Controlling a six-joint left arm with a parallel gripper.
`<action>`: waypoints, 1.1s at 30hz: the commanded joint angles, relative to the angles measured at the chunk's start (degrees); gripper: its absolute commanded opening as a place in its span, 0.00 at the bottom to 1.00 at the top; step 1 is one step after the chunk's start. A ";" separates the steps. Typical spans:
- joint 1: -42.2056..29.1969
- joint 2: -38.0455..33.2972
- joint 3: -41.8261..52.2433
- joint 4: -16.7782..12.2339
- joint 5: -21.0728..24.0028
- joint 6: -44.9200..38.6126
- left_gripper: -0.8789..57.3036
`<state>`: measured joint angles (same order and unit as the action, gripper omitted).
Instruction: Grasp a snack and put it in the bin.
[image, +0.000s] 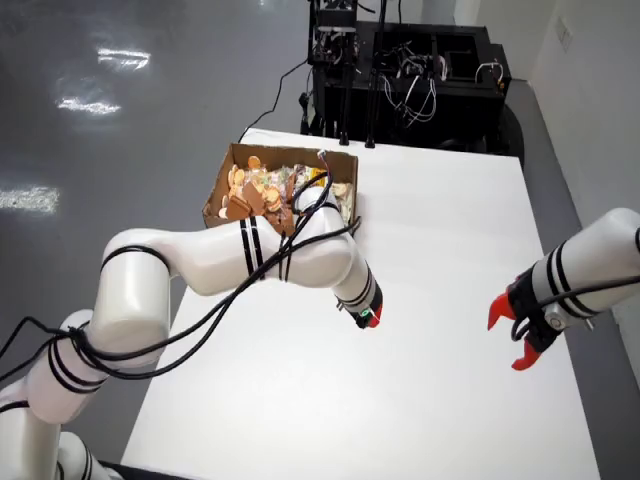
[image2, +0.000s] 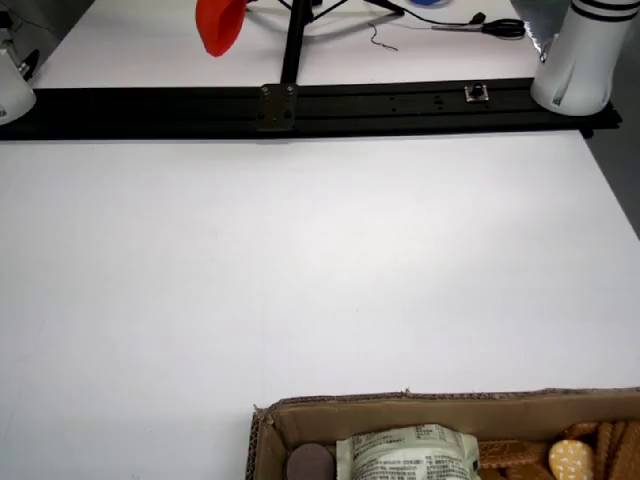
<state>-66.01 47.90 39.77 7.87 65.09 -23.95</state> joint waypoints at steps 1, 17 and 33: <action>0.34 0.00 -0.04 0.12 0.03 0.06 0.01; 0.05 0.07 -0.04 0.13 -0.03 0.13 0.01; -0.65 0.09 -0.12 0.13 -0.06 0.13 0.01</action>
<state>-66.65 47.98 39.67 8.00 65.04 -23.82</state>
